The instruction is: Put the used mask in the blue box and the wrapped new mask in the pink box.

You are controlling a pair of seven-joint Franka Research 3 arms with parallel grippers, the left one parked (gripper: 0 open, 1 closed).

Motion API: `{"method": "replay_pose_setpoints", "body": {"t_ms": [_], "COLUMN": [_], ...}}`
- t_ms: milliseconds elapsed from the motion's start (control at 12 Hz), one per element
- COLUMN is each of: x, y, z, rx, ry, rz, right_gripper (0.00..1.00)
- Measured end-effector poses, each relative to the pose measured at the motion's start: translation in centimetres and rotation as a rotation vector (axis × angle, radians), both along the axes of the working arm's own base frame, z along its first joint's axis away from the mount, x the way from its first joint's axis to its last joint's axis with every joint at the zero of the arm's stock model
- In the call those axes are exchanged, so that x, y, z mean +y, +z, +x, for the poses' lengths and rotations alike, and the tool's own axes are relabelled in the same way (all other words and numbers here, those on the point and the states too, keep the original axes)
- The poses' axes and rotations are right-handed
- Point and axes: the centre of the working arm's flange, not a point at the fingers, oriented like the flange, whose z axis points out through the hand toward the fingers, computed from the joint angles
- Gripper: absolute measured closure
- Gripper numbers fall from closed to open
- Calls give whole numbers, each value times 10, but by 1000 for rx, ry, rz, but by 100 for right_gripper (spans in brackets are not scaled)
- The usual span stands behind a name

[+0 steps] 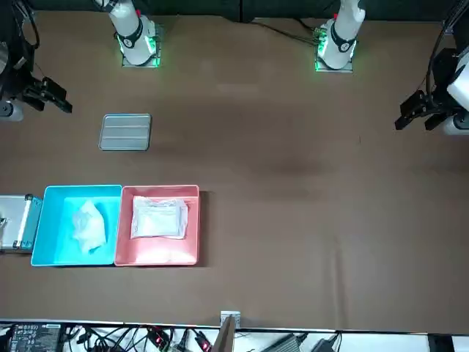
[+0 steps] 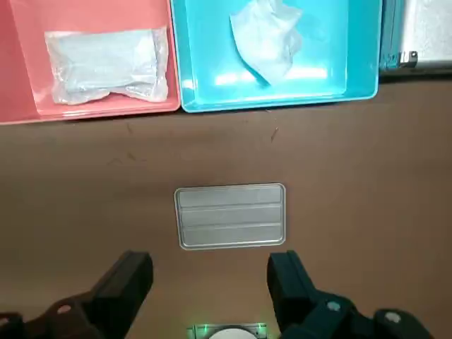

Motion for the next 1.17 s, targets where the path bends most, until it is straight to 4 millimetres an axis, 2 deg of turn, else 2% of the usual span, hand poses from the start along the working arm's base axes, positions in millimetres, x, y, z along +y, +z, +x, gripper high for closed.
{"method": "replay_pose_setpoints", "body": {"t_ms": [333, 1167], "x": [1, 3], "y": [2, 9], "z": [-6, -4], "rx": [-3, -26], "ry": [0, 4], "rz": [-1, -1], "right_gripper": [0, 0]}}
